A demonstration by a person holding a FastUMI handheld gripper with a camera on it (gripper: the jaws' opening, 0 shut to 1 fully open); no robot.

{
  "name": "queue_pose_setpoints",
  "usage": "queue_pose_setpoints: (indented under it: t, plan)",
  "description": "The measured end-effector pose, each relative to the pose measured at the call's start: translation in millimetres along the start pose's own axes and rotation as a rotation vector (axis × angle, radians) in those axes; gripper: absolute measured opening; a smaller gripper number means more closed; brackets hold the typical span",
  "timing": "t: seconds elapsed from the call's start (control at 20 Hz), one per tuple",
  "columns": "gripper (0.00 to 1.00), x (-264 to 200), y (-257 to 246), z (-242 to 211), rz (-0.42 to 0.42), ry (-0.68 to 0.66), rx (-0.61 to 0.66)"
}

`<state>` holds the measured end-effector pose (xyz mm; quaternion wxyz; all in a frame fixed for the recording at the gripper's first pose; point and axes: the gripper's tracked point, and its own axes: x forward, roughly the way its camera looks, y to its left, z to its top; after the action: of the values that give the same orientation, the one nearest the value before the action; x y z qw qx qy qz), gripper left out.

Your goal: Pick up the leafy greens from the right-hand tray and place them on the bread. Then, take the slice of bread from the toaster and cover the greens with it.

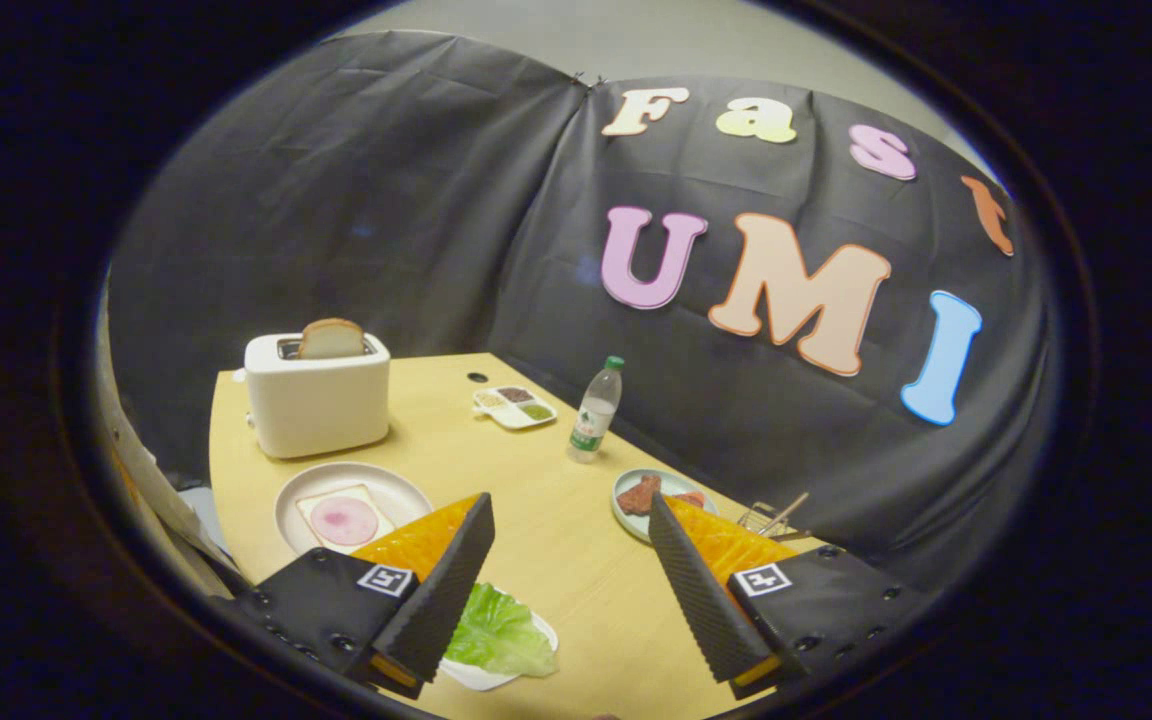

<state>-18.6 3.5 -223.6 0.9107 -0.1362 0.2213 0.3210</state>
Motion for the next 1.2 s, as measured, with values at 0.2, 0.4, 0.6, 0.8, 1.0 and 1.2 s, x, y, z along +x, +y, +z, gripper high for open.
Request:
queue_pose_setpoints:
  t: [0.2, 0.4, 0.6, 0.8, 1.0, 1.2]
  plan:
    - [0.99, 17, 13, -38, 0.084, 0.08, -0.02]
    - [0.98, 30, 32, -81, 0.179, 0.182, -0.038]
    - [0.99, 39, 43, -111, 0.237, 0.25, -0.047]
    - [0.99, 49, 54, -140, 0.287, 0.314, -0.049]
    - [0.99, 47, 67, -175, 0.336, 0.412, -0.026]
    - [0.99, 46, 77, -193, 0.365, 0.461, -0.015]
